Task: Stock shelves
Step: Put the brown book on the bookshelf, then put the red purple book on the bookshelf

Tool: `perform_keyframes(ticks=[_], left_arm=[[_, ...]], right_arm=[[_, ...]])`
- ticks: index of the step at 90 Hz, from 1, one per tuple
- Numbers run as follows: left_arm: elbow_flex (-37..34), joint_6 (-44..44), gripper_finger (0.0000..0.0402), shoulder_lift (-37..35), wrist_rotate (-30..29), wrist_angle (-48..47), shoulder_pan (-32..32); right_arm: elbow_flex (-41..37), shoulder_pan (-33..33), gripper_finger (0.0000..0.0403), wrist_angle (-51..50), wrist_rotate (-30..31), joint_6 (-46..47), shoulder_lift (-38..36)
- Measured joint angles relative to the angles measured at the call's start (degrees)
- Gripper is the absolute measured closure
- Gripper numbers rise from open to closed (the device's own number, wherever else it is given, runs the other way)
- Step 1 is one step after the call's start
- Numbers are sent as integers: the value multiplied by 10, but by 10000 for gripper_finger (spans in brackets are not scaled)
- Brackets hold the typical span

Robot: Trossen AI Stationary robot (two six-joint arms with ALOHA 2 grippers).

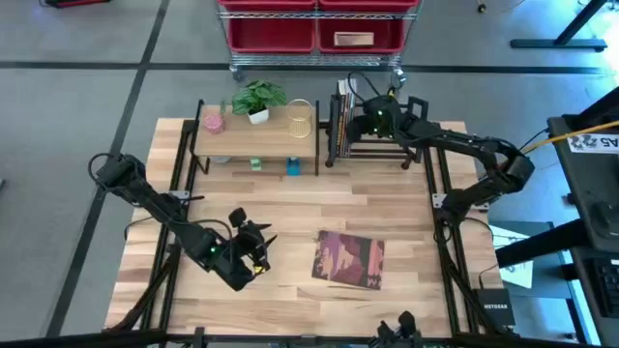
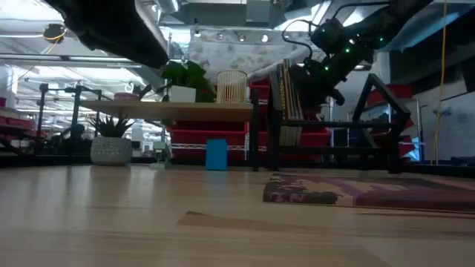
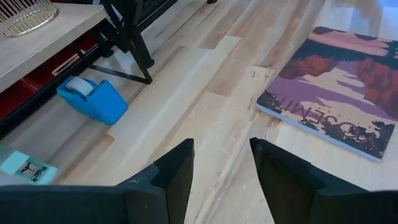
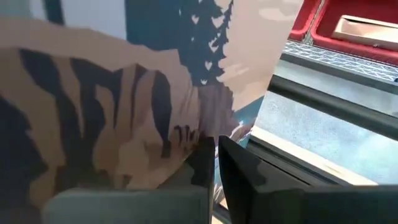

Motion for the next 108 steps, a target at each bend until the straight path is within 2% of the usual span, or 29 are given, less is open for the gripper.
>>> perform_keyframes(ticks=[17, 40, 53, 65, 78, 96, 108], left_arm=[[0, 0, 249, 0, 1, 0, 0], [0, 0, 249, 0, 1, 0, 0], [0, 0, 249, 0, 1, 0, 0], [0, 0, 249, 0, 1, 0, 0], [0, 6, 249, 0, 1, 5, 0], [0, 93, 249, 6, 2, 94, 0], [0, 167, 249, 23, 16, 188, 2]], right_arm=[[0, 3, 395, -8, 7, -28, -20], [0, 47, 395, -70, 108, -56, -126], [0, 113, 395, -123, 150, -65, -195], [0, 226, 400, -178, 205, -77, -249], [0, 400, 402, -217, 260, -54, -266], [-16, 641, 402, -184, 324, -22, -197], [-16, 758, 402, -149, 348, 17, -129]])
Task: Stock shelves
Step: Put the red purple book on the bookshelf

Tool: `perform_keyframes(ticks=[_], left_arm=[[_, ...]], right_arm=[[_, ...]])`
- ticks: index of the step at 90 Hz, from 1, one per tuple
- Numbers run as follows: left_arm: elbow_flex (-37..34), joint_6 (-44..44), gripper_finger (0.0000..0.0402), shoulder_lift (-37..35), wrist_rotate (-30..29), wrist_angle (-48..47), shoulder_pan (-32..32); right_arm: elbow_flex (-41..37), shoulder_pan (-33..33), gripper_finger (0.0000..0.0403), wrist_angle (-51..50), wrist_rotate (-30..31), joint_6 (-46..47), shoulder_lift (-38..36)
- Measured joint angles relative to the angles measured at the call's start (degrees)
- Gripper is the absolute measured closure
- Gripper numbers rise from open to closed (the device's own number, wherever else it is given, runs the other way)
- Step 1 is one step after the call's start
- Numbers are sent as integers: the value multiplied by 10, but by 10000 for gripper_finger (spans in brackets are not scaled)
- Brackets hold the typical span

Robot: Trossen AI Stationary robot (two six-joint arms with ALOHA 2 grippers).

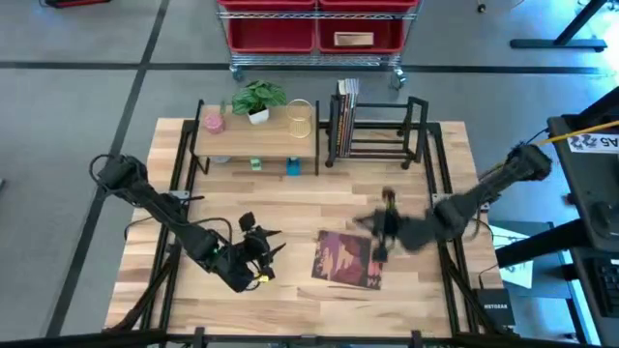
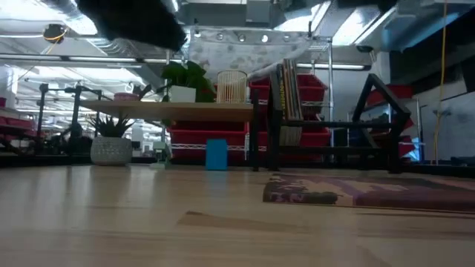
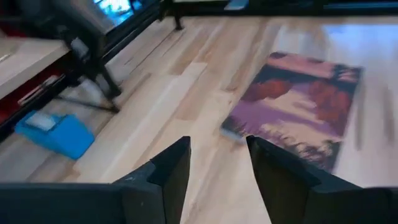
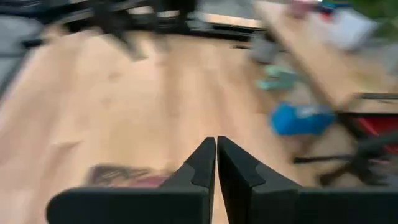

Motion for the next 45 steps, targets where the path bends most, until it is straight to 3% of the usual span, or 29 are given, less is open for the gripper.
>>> perform_keyframes(ticks=[10, 25, 34, 45], left_arm=[[0, 67, 249, 24, 37, 95, 16], [0, 144, 249, 74, 144, 245, 67], [0, 166, 249, 107, 197, 316, 100], [12, 180, 249, 148, 267, 360, 138]], right_arm=[[0, 55, 402, 57, -58, 29, 57], [4, 80, 395, 152, -106, 29, 146], [18, 84, 362, 155, -148, 33, 194], [46, 98, 293, 151, -178, 28, 248]])
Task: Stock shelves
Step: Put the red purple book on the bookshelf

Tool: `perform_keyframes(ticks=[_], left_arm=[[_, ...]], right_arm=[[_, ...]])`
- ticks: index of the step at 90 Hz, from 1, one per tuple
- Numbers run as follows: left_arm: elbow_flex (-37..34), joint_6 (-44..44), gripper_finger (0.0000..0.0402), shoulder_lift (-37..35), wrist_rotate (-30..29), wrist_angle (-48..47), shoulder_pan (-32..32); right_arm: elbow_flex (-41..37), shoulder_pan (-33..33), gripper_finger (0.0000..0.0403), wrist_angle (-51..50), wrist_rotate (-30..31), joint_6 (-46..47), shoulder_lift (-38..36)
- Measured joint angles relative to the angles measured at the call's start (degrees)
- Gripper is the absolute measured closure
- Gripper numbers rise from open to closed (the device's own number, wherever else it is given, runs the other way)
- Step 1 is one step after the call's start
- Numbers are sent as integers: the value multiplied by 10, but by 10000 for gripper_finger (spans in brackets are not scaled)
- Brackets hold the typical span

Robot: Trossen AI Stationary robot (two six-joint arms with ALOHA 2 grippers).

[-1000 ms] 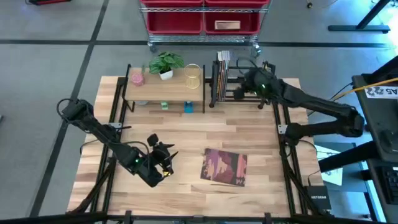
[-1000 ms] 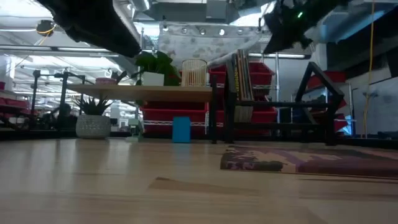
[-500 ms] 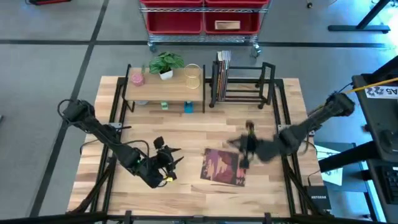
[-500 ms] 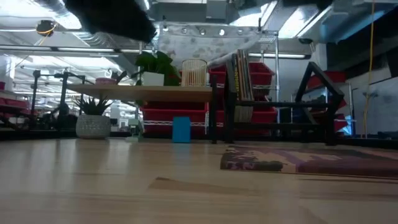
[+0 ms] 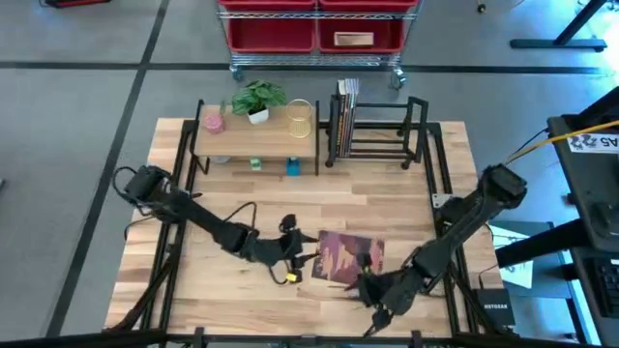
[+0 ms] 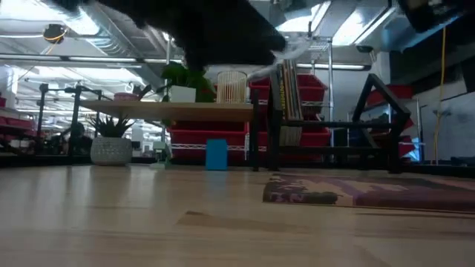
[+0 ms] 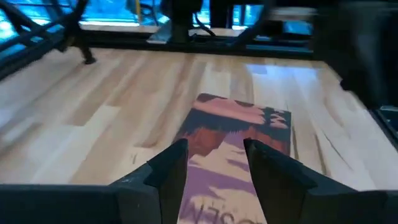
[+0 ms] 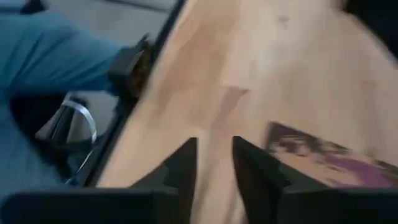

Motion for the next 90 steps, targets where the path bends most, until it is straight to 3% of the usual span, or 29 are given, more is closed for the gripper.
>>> perform_keyframes(ticks=[15, 27, 45, 54, 72, 90], left_arm=[[59, 39, 249, 65, 38, 3, 28], [111, 74, 249, 118, 84, 3, 51], [169, 58, 249, 182, 135, -38, 98], [186, 29, 249, 198, 206, -56, 124], [189, -46, 249, 219, 307, -90, 153], [192, -55, 249, 242, 373, -97, 142]], right_arm=[[48, 20, 200, -49, 35, -9, 63], [94, 34, 162, -111, 81, 22, 115], [157, 38, 155, -268, 114, 122, 187], [174, 37, 155, -315, 119, 149, 218], [183, 36, 155, -354, 155, 197, 253], [182, 36, 155, -383, 208, 215, 265]])
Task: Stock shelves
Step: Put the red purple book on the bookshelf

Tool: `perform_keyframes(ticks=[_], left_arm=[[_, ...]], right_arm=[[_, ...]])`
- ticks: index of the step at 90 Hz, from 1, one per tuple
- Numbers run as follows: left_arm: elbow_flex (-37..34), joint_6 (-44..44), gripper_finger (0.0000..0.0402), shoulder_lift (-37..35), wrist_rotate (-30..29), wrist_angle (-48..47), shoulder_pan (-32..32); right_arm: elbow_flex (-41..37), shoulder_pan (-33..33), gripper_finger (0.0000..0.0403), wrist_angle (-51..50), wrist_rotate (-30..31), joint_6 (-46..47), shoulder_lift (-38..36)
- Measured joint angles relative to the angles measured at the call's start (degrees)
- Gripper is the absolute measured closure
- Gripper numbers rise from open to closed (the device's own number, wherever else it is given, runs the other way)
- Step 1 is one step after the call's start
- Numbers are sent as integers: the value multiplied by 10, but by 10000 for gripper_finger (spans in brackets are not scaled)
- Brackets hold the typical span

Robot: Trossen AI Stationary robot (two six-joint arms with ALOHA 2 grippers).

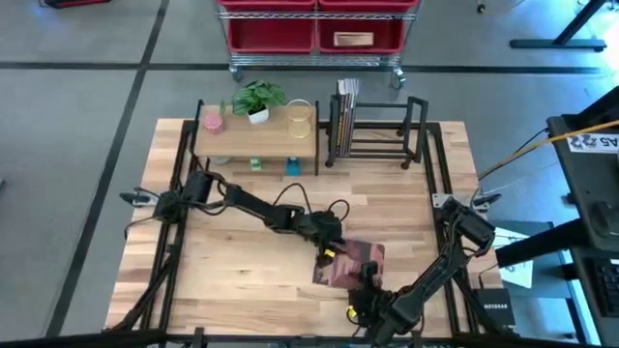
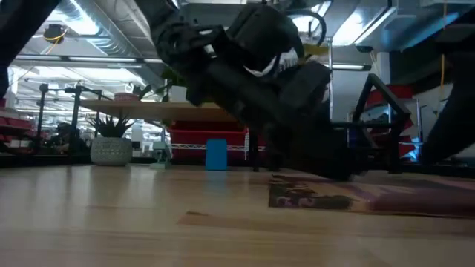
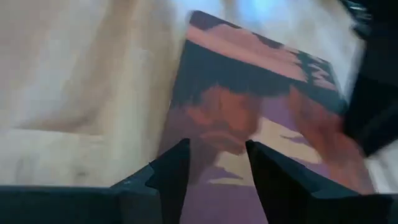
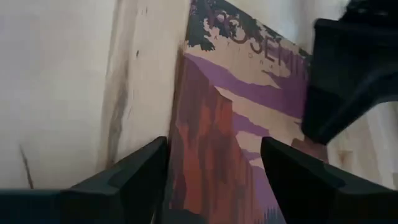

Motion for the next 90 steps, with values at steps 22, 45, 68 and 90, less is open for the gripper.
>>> perform_keyframes(ticks=[22, 45, 68, 90], left_arm=[[0, -4, 249, 14, -3, -4, -13], [-1, -9, 249, 14, 3, -1, -11], [-2, -29, 249, 14, 37, -2, -11], [-3, -35, 249, 14, 62, -4, -12]], right_arm=[[17, 0, 155, -34, 18, -15, 3], [70, -3, 155, -143, 17, -3, 6], [70, -3, 155, -154, 27, 15, 6], [94, -9, 155, -214, 63, 76, 4]])
